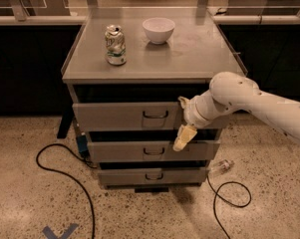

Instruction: Open top drawer

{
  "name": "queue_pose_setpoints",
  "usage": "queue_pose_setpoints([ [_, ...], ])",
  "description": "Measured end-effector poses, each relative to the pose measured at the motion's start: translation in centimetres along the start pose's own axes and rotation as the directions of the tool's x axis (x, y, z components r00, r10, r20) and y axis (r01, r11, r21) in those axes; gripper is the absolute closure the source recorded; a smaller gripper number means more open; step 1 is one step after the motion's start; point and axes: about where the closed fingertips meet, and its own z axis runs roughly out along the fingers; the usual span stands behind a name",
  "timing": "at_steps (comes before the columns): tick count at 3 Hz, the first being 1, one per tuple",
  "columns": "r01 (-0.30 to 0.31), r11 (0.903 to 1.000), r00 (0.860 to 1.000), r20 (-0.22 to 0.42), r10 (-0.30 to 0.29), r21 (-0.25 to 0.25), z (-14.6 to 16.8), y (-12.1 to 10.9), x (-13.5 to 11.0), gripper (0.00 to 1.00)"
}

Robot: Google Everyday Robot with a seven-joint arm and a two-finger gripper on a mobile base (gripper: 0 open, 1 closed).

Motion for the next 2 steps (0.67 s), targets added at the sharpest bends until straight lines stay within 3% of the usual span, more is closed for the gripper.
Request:
queue_pose_setpoints([
  [1, -0.002, 0.9999, 1.0, 0.024, 0.002, -0.01, 2.41, -1.94, -0.73, 0.0],
  [2, -0.002, 0.9999, 1.0, 0.024, 0.002, -0.01, 2.42, -1.93, -0.73, 0.0],
])
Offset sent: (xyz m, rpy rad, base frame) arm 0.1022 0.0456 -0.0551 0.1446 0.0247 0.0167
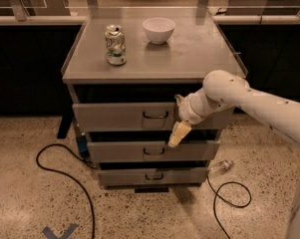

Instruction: Open top drawer

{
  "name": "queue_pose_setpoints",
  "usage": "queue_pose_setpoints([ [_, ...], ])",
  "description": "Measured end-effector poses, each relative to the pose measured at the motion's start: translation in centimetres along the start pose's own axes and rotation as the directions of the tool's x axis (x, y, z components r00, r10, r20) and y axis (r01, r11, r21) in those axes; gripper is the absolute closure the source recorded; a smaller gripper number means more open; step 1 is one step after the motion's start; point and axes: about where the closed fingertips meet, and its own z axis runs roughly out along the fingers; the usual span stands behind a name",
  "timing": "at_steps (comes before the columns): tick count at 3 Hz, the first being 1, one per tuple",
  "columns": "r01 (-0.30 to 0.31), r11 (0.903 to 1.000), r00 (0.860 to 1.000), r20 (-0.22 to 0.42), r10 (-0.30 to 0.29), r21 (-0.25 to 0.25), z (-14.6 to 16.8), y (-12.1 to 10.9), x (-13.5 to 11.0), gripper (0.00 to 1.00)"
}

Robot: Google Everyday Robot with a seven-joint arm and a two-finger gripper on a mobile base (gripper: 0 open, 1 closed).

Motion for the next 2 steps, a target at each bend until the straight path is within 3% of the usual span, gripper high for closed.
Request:
queue_pose_setpoints([
  [2, 0.0, 1.0, 1.0, 0.0, 0.0, 0.0, 0.01, 0.0, 0.0, 0.42],
])
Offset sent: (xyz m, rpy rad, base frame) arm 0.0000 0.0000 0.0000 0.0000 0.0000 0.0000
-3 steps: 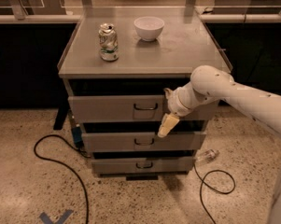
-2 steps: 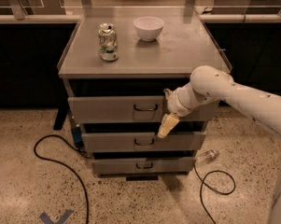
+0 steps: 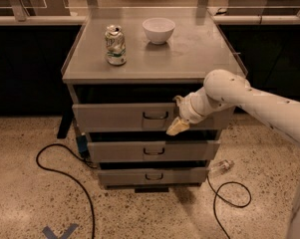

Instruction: Open top drawer

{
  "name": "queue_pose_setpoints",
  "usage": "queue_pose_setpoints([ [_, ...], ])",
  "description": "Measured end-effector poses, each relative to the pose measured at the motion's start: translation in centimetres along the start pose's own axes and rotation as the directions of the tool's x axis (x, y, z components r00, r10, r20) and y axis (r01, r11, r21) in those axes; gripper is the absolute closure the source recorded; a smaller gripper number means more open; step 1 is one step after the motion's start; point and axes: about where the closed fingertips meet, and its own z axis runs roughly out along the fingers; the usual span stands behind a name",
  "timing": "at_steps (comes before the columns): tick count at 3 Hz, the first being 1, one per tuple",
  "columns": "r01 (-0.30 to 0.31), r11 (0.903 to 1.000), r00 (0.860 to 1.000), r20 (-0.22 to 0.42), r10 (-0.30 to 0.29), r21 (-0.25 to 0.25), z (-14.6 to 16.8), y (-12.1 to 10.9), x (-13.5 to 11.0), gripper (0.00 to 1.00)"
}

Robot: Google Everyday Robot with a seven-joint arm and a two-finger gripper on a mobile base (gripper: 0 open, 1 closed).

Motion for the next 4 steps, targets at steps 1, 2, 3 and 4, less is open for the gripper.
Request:
queue_pose_setpoints([
  [1, 0.0, 1.0, 1.0, 0.0, 0.0, 0.0, 0.0, 0.0, 0.0, 0.65],
  [2, 0.0, 1.0, 1.0, 0.0, 0.0, 0.0, 0.0, 0.0, 0.0, 0.89],
  [3, 0.0, 1.0, 1.0, 0.0, 0.0, 0.0, -0.8, -0.2, -0.4, 1.0],
  [4, 0.0, 1.0, 1.0, 0.0, 0.0, 0.0, -1.6, -0.5, -0.8, 1.0],
])
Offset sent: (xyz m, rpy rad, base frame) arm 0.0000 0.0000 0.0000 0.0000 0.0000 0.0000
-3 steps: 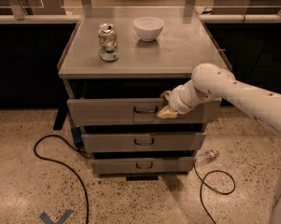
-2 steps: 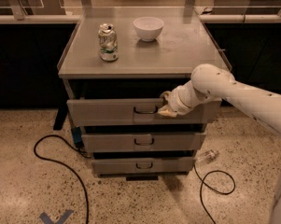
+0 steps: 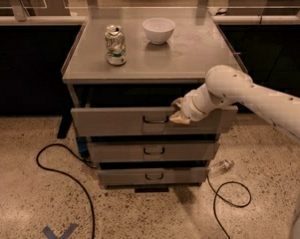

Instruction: Open top drawer

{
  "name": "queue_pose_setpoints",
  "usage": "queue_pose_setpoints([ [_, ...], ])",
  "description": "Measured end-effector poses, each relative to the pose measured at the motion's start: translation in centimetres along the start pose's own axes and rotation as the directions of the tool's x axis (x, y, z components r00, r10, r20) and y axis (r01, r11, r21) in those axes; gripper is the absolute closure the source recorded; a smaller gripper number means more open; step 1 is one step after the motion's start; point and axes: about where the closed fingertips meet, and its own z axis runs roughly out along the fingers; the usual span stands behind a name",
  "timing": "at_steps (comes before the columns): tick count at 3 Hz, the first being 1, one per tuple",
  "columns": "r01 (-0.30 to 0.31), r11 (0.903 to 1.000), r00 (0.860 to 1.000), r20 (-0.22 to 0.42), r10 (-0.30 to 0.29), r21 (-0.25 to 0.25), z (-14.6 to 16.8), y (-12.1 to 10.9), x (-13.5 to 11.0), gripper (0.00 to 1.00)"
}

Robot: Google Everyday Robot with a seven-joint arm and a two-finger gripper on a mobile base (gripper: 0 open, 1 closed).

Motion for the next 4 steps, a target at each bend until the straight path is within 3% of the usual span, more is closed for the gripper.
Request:
queue_pose_setpoints([
  [3, 0.022, 0.9994, 1.0, 0.019, -0.023, 0.025, -2.0, -0.1, -1.1, 1.0],
  [4, 0.026, 0.9992, 1.0, 0.017, -0.026, 0.031, -2.8, 1.1, -0.6, 1.0],
])
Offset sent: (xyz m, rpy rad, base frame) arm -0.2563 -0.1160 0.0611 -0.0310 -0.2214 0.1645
